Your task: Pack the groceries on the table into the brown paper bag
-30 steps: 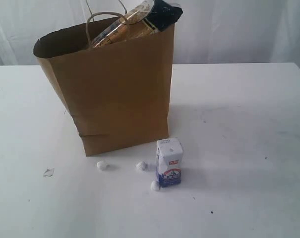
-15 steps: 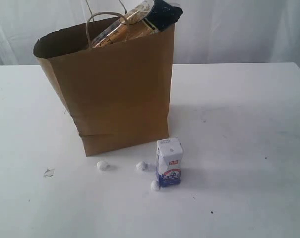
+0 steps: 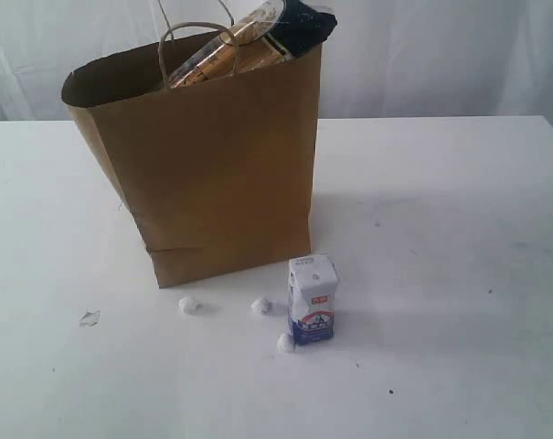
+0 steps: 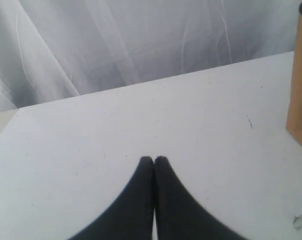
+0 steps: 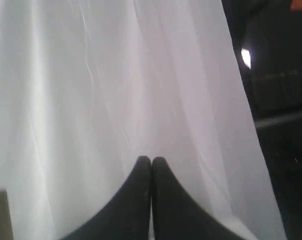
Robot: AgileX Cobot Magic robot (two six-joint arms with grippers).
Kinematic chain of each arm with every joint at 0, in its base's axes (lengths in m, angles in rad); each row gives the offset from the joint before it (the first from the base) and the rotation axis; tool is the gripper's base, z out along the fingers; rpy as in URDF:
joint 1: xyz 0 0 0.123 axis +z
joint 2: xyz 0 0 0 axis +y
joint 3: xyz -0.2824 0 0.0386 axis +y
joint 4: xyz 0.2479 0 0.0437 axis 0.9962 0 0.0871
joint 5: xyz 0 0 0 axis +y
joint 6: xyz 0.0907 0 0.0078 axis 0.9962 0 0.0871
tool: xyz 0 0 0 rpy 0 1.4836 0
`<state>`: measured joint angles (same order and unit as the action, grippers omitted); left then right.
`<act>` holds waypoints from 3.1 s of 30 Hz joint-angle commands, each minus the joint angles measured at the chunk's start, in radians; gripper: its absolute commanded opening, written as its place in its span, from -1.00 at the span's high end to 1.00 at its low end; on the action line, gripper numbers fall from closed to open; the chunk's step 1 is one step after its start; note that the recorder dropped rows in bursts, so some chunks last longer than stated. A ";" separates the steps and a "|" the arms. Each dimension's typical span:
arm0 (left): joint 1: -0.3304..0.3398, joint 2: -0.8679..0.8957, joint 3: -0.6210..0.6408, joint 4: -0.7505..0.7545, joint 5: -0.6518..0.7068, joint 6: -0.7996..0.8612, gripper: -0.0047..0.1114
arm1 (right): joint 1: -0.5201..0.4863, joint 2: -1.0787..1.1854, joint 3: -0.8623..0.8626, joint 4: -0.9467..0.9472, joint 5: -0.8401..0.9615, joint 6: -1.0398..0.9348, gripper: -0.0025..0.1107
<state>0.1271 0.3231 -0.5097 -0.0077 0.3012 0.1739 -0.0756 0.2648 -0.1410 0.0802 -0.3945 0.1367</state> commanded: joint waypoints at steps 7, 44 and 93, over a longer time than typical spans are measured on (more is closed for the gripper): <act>-0.022 -0.015 0.263 0.008 -0.534 -0.279 0.92 | -0.004 0.406 -0.481 -0.746 -0.066 0.482 0.96; -0.023 -0.323 0.385 0.123 0.030 -0.381 0.92 | 0.608 0.996 -0.585 0.387 1.000 -0.677 0.80; -0.060 -0.323 0.409 0.106 0.129 -0.421 0.92 | 0.623 1.376 -0.875 0.157 0.877 -0.306 -0.13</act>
<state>0.0717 0.0037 -0.1060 0.1030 0.4261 -0.2375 0.5480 1.6320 -1.0141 0.2529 0.4945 -0.2026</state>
